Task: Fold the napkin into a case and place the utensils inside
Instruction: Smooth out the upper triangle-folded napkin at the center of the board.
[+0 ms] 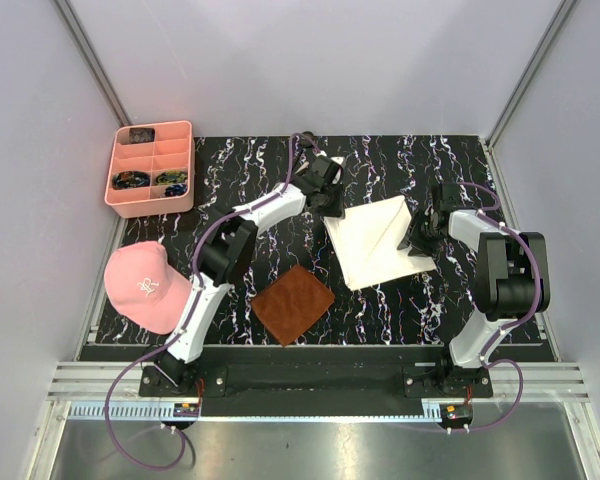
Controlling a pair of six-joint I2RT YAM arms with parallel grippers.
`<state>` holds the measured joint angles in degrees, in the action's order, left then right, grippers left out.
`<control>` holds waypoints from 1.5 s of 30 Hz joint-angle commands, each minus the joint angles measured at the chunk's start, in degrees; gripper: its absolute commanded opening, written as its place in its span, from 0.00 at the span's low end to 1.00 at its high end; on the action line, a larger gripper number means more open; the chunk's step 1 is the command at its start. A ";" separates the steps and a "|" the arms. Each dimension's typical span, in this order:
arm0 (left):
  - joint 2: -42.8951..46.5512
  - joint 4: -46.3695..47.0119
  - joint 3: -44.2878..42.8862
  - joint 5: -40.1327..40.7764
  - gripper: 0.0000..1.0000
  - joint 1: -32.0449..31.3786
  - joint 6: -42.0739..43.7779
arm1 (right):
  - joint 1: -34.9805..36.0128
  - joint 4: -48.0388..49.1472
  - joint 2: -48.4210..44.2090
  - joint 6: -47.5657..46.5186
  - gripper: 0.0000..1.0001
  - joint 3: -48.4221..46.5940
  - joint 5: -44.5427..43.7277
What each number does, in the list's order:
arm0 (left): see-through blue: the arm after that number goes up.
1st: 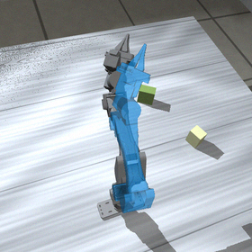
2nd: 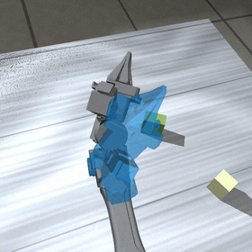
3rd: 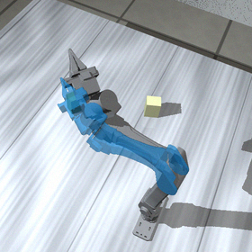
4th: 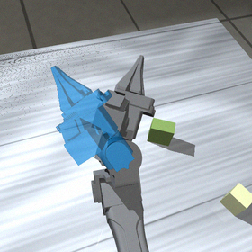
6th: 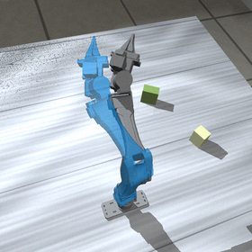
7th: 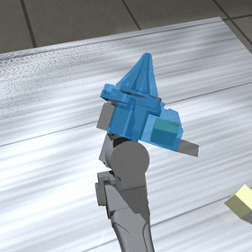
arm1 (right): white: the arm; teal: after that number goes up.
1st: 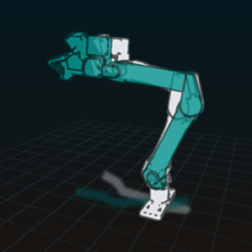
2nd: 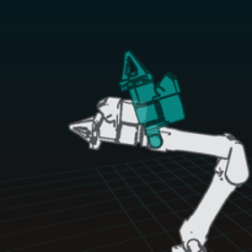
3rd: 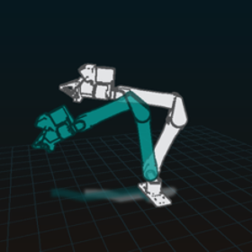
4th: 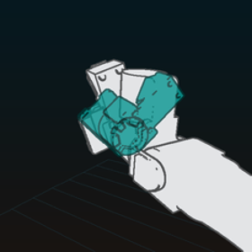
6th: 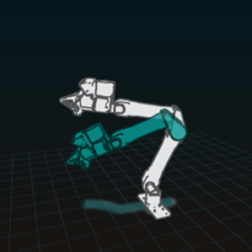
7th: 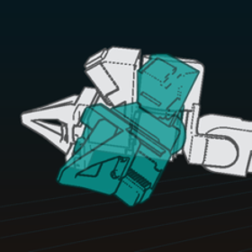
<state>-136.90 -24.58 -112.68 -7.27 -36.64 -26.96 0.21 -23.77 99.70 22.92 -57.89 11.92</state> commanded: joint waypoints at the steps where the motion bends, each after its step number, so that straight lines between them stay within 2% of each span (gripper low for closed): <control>1: -0.47 1.11 -3.15 -0.11 0.19 0.17 -0.64 | 0.14 0.48 0.49 -1.21 0.46 1.46 -0.32; 4: 0.23 0.59 -3.16 0.32 0.07 0.17 -0.11 | 0.14 0.39 0.41 -1.12 0.46 1.37 -0.41; 7: 1.55 -0.12 -2.19 0.67 0.00 0.34 0.07 | 0.14 0.39 0.58 -1.12 0.46 1.37 -0.58; 17: 8.92 0.06 5.98 2.17 0.00 0.61 -2.22 | 0.14 0.39 1.02 -1.03 0.46 1.02 -0.85; 33: 9.28 0.23 8.18 1.64 0.00 2.28 -2.48 | 0.14 0.39 0.76 -0.24 0.47 -1.26 1.70; 39: 7.88 0.67 8.01 0.33 0.00 2.28 -2.66 | 0.84 0.39 -0.82 0.99 0.49 -4.68 6.97; 45: 7.61 1.29 8.01 0.24 0.00 2.36 -2.66 | 10.68 5.04 -0.30 5.28 0.51 -4.69 18.90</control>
<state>-130.54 -25.78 -104.53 -6.44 -34.17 -29.28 4.21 -22.96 99.74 24.49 -61.28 20.16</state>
